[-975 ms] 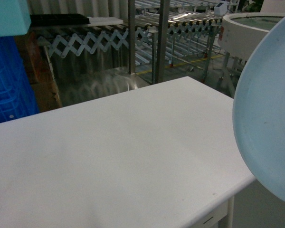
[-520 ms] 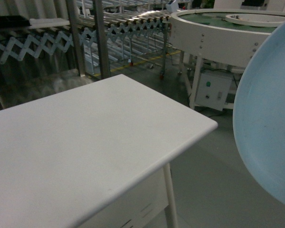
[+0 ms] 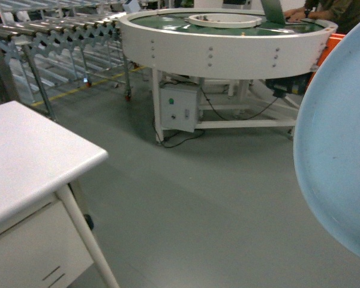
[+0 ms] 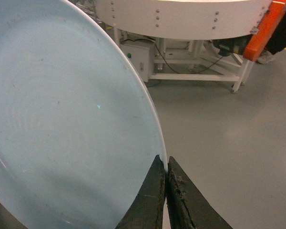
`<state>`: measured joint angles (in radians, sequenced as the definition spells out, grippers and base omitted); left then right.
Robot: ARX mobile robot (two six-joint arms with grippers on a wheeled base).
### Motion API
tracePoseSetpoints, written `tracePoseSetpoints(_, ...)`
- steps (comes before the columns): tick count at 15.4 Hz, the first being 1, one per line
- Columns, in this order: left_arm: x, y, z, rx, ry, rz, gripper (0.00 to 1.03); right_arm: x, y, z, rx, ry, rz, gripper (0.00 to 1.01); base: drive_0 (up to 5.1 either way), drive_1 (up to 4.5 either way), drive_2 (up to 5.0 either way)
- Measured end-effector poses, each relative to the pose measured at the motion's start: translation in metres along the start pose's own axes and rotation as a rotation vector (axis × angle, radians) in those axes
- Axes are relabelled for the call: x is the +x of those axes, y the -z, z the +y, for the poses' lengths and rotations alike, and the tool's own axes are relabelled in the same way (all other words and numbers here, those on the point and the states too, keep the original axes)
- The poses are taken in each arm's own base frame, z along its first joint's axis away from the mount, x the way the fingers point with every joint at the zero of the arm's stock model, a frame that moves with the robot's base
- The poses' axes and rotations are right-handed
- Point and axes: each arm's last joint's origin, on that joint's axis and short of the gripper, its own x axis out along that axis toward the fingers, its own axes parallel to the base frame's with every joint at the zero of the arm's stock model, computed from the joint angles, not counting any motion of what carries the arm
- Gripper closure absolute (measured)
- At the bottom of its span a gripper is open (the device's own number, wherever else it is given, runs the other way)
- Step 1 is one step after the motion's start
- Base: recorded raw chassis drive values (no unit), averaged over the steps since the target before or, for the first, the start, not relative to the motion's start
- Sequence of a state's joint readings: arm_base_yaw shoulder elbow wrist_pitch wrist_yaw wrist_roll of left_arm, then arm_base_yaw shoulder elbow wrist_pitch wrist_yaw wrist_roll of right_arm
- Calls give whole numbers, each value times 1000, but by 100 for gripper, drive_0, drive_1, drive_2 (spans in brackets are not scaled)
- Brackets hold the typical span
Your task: Place blue tray on left shelf second layer neatly
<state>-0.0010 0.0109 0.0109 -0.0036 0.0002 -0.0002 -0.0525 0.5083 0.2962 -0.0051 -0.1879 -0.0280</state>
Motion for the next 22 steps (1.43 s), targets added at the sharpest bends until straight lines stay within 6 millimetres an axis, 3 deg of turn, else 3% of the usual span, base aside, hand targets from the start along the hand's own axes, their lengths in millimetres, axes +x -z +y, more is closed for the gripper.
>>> tracePoseSetpoints(9, 0, 0, 0, 0, -1, 3, 5, 0, 0, 0, 0, 0, -1, 99, 332, -405, -405)
tracePoseSetpoints(13, 0, 0, 0, 0, -1, 3, 5, 0, 0, 0, 0, 0, -3, 99, -142, -142, -142)
tracePoseSetpoints(22, 0, 0, 0, 0, -3, 2, 5, -1, 0, 0, -1, -1, -4, 99, 179, -79, -638)
